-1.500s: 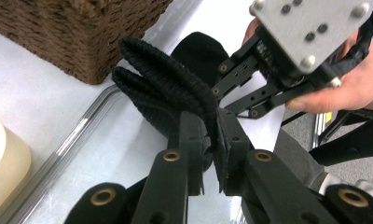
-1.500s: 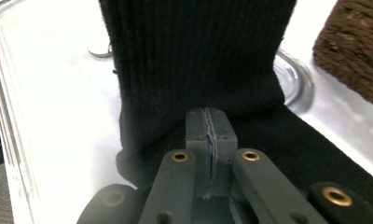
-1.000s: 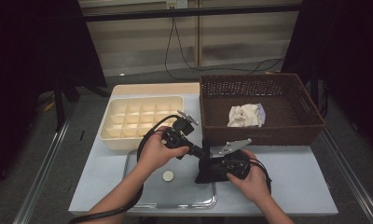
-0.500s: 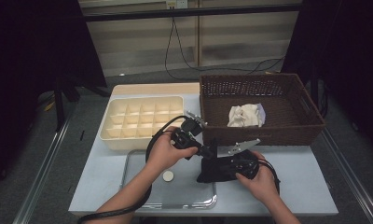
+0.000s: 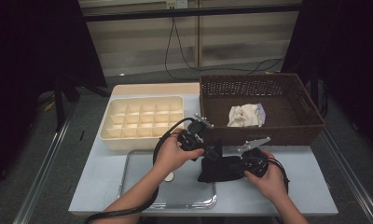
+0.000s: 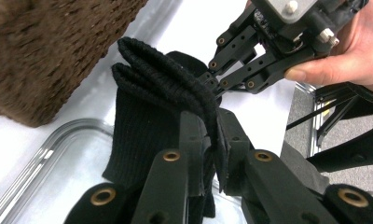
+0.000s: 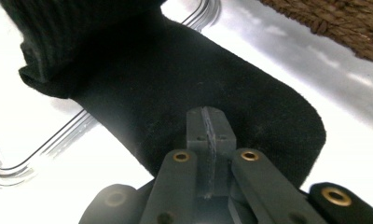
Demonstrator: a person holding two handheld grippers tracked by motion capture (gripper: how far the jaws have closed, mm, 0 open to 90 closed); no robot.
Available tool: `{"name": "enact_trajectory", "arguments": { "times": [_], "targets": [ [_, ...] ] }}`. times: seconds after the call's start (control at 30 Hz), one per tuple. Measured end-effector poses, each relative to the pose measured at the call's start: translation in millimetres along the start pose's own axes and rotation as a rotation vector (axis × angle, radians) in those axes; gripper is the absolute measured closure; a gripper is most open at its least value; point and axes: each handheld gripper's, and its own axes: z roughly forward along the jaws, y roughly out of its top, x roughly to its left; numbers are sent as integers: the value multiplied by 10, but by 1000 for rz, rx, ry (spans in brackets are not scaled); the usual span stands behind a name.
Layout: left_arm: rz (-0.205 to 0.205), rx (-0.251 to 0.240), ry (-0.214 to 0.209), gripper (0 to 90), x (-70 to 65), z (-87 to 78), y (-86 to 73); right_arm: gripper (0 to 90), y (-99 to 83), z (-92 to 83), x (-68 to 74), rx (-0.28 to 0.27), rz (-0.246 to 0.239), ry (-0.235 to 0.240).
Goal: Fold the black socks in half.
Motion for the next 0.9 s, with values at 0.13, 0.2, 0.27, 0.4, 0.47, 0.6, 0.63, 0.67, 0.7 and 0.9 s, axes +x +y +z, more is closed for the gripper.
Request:
{"name": "enact_trajectory", "arguments": {
  "times": [0.13, 0.2, 0.27, 0.4, 0.47, 0.6, 0.63, 0.67, 0.7, 0.9],
  "targets": [
    [0, -3, 8, 829, -34, 79, 26, 900, -5, -8, 7, 8, 7, -7],
    [4, -1, 0, 829, -31, 121, 27, 900, -19, -3, -12, -6, 14, -1],
    [11, 14, 8, 828, -28, 159, 20, 900, -31, 0, -17, -17, 27, 12],
    [1, 12, 14, 827, -12, 248, 10, 899, -30, -1, -15, -16, 23, 11],
    [-10, 9, 13, 827, -12, 291, 15, 898, -33, -5, -17, -14, 27, 9],
    [3, 17, 8, 826, -19, 346, 42, 890, -33, -9, -14, -13, 29, 8],
    [7, 22, 10, 825, -27, 367, 48, 886, -31, -11, -11, -10, 36, 8],
    [20, 30, 6, 824, -25, 381, 53, 880, -29, -7, -13, -14, 33, 11],
    [20, 30, 6, 823, -25, 381, 53, 880, -29, -7, -13, -14, 33, 11],
    [-3, 15, 3, 745, -38, 409, 25, 847, -17, -103, -53, -24, 39, -12]
  ]
}}
